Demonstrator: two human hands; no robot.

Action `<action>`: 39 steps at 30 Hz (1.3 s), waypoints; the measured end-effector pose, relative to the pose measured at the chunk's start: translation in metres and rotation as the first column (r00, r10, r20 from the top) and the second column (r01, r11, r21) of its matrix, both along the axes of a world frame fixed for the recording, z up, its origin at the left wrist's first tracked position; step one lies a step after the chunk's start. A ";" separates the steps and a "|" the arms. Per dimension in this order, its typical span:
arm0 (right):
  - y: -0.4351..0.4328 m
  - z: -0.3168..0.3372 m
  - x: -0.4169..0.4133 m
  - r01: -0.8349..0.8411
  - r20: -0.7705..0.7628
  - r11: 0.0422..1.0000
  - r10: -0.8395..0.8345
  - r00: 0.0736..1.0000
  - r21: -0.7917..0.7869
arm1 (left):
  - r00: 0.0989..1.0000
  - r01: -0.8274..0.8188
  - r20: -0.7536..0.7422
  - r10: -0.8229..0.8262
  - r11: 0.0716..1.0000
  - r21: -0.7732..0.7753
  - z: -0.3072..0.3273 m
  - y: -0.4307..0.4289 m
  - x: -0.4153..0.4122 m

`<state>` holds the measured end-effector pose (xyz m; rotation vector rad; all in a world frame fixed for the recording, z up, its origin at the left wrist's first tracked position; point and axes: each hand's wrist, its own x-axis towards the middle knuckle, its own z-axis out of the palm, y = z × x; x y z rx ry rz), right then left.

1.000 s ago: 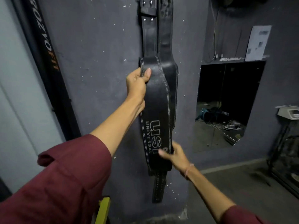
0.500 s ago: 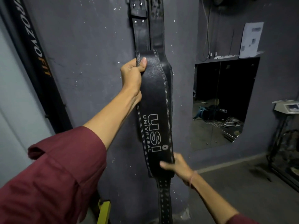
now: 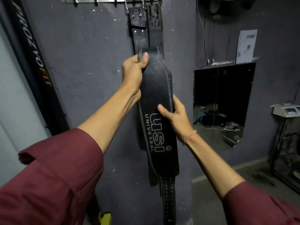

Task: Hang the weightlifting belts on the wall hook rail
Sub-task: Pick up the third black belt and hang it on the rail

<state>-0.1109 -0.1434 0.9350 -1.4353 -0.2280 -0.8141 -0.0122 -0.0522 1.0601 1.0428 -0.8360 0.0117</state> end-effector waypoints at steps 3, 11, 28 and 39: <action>0.001 0.035 0.008 0.024 0.082 1.000 -0.025 0.996 0.013 | 0.996 -0.006 0.084 0.003 0.999 0.037 0.001 0.002 0.000; 0.002 0.057 0.019 0.166 0.151 0.977 -0.186 0.971 0.137 | 0.984 -0.168 0.087 0.158 0.978 0.124 -0.112 0.009 -0.018; -0.009 0.076 0.029 0.150 0.149 0.952 -0.194 0.970 0.265 | 0.991 -0.092 -0.062 0.120 0.933 0.348 -0.206 0.030 -0.022; -0.009 0.086 0.030 0.140 0.161 0.966 -0.177 0.971 0.215 | 0.933 -0.190 -0.208 0.293 0.894 0.405 -0.257 0.037 -0.038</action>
